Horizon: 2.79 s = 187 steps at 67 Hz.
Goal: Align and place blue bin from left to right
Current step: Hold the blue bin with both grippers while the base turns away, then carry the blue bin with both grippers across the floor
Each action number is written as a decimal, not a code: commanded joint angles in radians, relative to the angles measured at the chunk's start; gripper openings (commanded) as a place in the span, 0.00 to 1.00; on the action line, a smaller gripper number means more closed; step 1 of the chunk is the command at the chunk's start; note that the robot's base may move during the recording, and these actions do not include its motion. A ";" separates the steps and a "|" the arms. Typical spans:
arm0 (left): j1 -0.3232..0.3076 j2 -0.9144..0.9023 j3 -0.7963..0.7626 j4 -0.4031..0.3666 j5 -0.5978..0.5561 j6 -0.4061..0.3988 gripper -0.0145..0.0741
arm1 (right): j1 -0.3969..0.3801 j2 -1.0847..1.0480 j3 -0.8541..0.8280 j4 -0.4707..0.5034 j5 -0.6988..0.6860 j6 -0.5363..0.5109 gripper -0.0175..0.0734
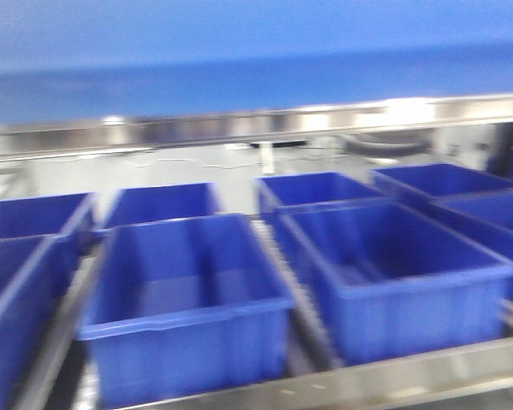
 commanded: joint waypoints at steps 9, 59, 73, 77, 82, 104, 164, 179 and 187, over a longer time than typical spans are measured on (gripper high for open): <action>-0.015 -0.014 -0.010 -0.004 -0.070 0.003 0.04 | -0.002 -0.012 -0.009 -0.042 -0.087 0.039 0.12; -0.015 -0.014 -0.010 -0.004 -0.070 0.003 0.04 | -0.002 -0.012 -0.009 -0.042 -0.087 0.039 0.12; -0.015 -0.014 -0.010 -0.004 -0.070 0.003 0.04 | -0.002 -0.012 -0.009 -0.042 -0.087 0.039 0.12; -0.015 -0.014 -0.010 -0.004 -0.070 0.003 0.04 | -0.002 -0.012 -0.009 -0.042 -0.087 0.039 0.12; -0.015 -0.014 -0.010 -0.004 -0.070 0.003 0.04 | -0.002 -0.012 -0.009 -0.042 -0.087 0.039 0.12; -0.015 -0.014 -0.010 -0.004 -0.070 0.003 0.04 | -0.002 -0.012 -0.009 -0.042 -0.087 0.039 0.12; -0.015 -0.014 -0.010 -0.004 -0.070 0.003 0.04 | -0.002 -0.012 -0.009 -0.042 -0.087 0.039 0.12; -0.015 -0.014 -0.010 -0.004 -0.070 0.003 0.04 | -0.002 -0.012 -0.009 -0.042 -0.087 0.039 0.12; -0.015 -0.014 -0.010 -0.004 -0.070 0.003 0.04 | -0.002 -0.012 -0.009 -0.042 -0.087 0.039 0.12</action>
